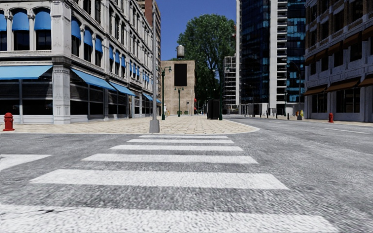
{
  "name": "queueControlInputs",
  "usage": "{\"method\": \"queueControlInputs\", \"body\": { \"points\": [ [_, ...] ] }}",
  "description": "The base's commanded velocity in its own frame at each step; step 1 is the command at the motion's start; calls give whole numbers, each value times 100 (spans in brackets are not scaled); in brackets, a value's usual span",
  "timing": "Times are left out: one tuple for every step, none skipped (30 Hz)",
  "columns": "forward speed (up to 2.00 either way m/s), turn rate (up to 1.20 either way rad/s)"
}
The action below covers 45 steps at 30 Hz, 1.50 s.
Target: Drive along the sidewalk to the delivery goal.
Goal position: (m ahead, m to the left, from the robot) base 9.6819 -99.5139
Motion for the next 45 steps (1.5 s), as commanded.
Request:
{"method": "queueControlInputs", "body": {
  "points": [
    [94, 0],
    [94, 0],
    [103, 0],
    [179, 0],
    [179, 0],
    [187, 0],
    [200, 0],
    [200, 0],
    [200, 0],
    [200, 0],
    [200, 0],
    [200, 0],
    [200, 0],
    [200, 0],
    [200, 0],
    [200, 0],
    [200, 0],
    [200, 0],
    [200, 0],
    [200, 0],
    [200, 0],
    [200, 0],
    [200, 0],
    [200, 0],
    [200, 0],
    [200, 0],
    [200, 0],
    [200, 0],
    [200, 0],
    [200, 0],
    [200, 0],
    [200, 0],
    [200, 0],
    [200, 0],
    [200, 0],
    [200, 0],
    [200, 0],
    [200, 0],
    [200, 0],
    [200, 0],
    [200, 0],
    [200, 0],
    [200, 0],
    [200, 0],
    [200, 0]
  ]
}}
